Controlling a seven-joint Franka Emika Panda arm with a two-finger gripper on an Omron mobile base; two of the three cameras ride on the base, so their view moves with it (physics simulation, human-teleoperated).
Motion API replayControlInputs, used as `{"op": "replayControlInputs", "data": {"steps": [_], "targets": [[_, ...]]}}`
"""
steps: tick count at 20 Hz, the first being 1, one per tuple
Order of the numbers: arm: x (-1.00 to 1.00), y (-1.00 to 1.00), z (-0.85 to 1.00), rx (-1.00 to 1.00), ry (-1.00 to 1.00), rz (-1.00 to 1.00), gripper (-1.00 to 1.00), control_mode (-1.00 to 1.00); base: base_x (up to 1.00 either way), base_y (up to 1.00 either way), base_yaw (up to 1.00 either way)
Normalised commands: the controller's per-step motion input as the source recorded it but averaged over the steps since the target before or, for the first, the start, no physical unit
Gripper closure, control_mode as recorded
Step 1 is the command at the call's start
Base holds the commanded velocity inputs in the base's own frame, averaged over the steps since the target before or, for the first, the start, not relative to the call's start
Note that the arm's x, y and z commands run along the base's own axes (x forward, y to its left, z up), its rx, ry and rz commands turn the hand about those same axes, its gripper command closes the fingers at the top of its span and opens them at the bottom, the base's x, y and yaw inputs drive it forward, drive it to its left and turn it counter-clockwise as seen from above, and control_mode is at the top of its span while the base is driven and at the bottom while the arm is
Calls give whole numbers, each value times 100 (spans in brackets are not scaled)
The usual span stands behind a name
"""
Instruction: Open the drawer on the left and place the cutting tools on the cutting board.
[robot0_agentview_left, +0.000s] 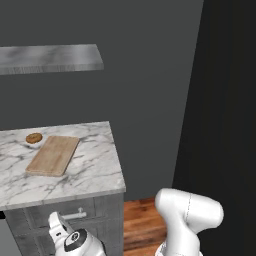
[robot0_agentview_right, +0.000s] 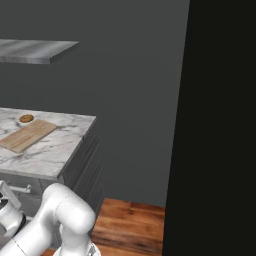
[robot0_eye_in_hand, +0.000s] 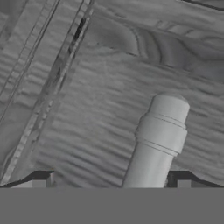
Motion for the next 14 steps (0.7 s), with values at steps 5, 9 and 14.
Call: {"op": "replayControlInputs", "data": {"steps": [5, 9, 14], "targets": [[11, 0, 0, 12, 0, 0, 100, -100, 0, 0, 0], [1, 0, 0, 15, 0, 1, 100, -100, 0, 0, 0], [-26, 10, 0, 13, -1, 1, 100, -100, 0, 0, 0]]}}
